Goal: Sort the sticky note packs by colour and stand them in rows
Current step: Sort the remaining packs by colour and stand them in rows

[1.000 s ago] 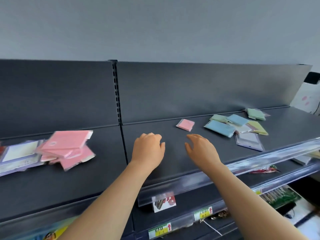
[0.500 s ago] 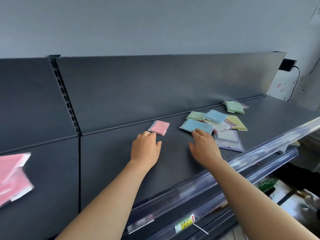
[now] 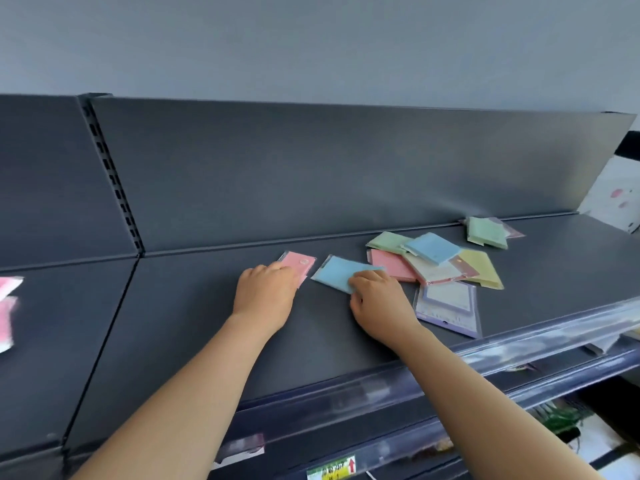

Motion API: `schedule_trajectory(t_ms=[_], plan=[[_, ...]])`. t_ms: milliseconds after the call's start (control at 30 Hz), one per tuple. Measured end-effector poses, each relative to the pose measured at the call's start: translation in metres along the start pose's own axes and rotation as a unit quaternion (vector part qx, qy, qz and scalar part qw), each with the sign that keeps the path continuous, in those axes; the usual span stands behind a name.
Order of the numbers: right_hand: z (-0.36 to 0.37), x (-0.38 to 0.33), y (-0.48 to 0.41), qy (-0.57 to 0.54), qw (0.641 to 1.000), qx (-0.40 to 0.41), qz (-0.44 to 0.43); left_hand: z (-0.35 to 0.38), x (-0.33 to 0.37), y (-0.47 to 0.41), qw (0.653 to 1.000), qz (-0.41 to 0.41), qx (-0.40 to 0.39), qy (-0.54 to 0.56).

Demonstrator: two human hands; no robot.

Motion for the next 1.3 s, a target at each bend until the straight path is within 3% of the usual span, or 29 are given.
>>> schedule_trajectory(t_ms=[133,267,400,567,700,833,1300], plan=[[-0.008,-0.005,-0.002,-0.072,0.997,0.039,0.0,-0.016,-0.018,0.013,0.995,-0.091,0.025,0.043],[0.003,0.0,-0.004,0.006,0.999,-0.008,0.035,-0.009,-0.024,0.016,0.978,-0.187,0.002,0.087],[0.002,0.0,0.0,-0.002,0.999,-0.008,0.033,0.005,-0.018,0.01,0.974,-0.212,-0.025,0.071],[-0.008,0.003,0.004,-0.074,0.995,0.024,0.065,0.004,-0.02,0.008,0.922,-0.297,0.023,0.247],[-0.014,0.006,0.004,-0.137,0.987,0.012,0.087,-0.008,-0.022,0.018,0.871,-0.312,0.059,0.374],[-0.015,0.004,-0.003,-0.251,0.963,-0.008,0.097,-0.019,-0.036,0.033,0.845,-0.33,0.102,0.408],[-0.051,-0.105,-0.017,-0.422,0.906,0.038,0.027,-0.079,-0.106,0.113,0.759,-0.338,0.265,0.489]])
Point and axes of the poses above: each hand's wrist, its own y-axis away from the middle knuckle, its own z-axis out of the palm, x = y × z, the point moved 6 cm from there along -y, towards the middle knuckle, and after that the axes turned 13 degrees about y, right-handed, at the moved point
